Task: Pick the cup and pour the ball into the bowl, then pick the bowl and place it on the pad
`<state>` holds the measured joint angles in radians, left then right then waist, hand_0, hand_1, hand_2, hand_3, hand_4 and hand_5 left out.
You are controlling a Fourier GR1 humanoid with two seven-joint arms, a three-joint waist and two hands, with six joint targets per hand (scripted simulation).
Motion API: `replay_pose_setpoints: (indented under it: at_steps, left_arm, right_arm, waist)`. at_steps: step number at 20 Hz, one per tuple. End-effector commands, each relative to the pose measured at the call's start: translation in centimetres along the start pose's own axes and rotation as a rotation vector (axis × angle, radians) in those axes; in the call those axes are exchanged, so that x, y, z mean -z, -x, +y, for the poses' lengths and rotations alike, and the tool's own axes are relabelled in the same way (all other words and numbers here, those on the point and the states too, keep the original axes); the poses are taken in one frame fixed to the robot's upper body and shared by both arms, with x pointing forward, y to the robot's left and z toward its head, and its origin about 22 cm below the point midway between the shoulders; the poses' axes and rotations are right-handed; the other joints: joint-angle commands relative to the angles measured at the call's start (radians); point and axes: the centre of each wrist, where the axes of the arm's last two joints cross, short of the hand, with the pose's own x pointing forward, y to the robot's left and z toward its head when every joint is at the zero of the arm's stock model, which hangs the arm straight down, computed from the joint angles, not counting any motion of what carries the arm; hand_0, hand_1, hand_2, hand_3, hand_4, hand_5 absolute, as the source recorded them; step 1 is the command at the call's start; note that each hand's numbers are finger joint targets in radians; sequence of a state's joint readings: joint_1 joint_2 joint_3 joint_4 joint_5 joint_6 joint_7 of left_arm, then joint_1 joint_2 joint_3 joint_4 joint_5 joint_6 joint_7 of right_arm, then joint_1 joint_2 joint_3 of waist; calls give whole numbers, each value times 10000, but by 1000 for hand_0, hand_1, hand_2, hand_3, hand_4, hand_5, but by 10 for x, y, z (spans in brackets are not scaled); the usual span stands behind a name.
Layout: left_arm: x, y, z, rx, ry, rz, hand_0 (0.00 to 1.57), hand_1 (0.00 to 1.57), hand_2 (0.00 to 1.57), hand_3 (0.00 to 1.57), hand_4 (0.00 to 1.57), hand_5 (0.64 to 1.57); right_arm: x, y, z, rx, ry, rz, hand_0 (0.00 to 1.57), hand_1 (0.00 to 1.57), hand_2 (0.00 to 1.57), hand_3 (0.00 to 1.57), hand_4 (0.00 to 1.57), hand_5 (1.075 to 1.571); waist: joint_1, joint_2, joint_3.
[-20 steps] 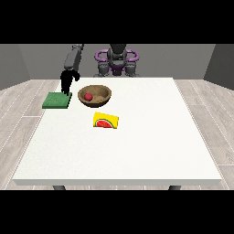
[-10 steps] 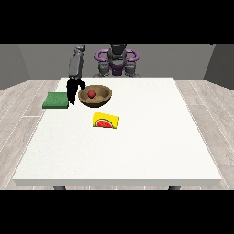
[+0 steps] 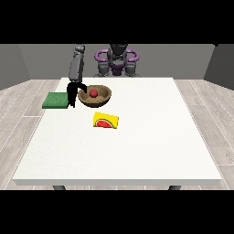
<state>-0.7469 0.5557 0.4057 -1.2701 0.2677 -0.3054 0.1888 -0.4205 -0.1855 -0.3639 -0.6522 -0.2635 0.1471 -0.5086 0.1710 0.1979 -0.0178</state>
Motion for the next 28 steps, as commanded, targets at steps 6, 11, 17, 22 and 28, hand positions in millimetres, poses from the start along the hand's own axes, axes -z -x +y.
replay_pose_setpoints:
  at_steps: [6, 11, 17, 22, 28]
  left_arm:
    - [-1, -20, 13, -88, 35, 211, 0, 0, 0, 0, 1022, 1537]
    - [-11, -11, 10, -53, 265, -306, 0, 0, 0, 0, 1023, 1540]
    - [-9, -40, 33, -265, 285, -852, 0, 0, 0, 0, 1056, 1528]
    - [-13, -32, 44, -223, -125, -565, 0, 0, 0, 0, 1143, 1520]
    - [-22, -7, 61, -388, -466, 383, 0, 0, 0, 0, 1191, 1528]
  right_arm:
    - [17, 1, 28, -140, -98, 479, 0, 0, 0, 0, 463, 1550]
    - [7, 11, 13, -431, 1552, 1278, 0, 0, 0, 0, 615, 1568]
    - [-30, 21, -41, -2761, 2772, 2001, 1571, 1571, 1571, 1571, 912, 1478]
    - [-29, 4, -58, -3951, 2905, 2005, 1571, 1571, 1571, 1365, 960, 1536]
    - [17, -62, -66, -4882, 3355, 2242, 1571, 1571, 1571, 1111, 1026, 1548]
  waist:
    - [51, 56, 188]
    - [453, 479, 186]
    - [596, 1051, 173]
    - [360, 663, 133]
    - [-39, -334, 110]
